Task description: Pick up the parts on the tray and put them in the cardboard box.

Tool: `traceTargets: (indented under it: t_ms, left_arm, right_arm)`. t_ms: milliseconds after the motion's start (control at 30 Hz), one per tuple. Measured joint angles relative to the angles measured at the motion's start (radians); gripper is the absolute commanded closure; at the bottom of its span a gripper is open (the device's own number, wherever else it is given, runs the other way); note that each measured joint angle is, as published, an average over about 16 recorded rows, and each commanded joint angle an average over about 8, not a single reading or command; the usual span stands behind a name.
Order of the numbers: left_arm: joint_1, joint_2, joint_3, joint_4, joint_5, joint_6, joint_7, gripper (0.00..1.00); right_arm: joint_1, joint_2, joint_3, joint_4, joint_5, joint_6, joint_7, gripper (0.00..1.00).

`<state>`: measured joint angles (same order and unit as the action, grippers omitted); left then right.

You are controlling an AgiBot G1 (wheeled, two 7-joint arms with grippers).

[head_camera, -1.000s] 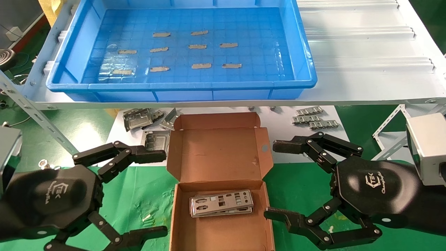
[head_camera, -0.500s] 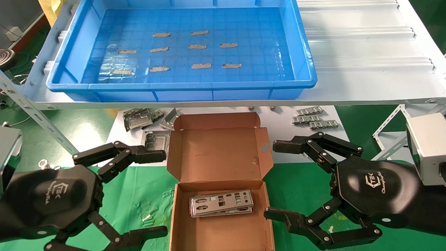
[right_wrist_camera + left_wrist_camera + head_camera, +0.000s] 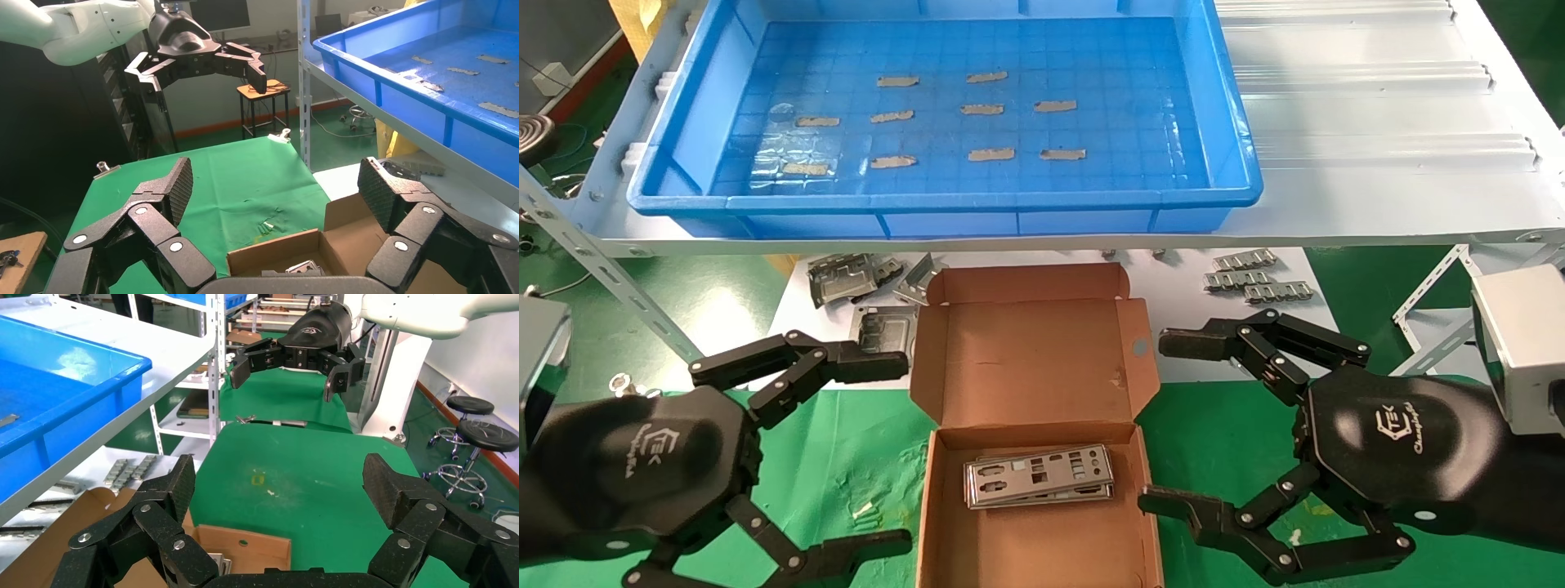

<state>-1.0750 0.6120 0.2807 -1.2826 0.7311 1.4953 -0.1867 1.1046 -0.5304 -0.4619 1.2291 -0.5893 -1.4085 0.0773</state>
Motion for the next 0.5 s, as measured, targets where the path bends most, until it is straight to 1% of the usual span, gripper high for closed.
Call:
traceTargets:
  t_ms: [500]
  left_arm:
    - [0.0, 0.0, 0.0, 0.0, 0.0, 0.0, 0.0, 0.0]
  right_arm:
    - [0.0, 0.0, 0.0, 0.0, 0.0, 0.0, 0.0, 0.0]
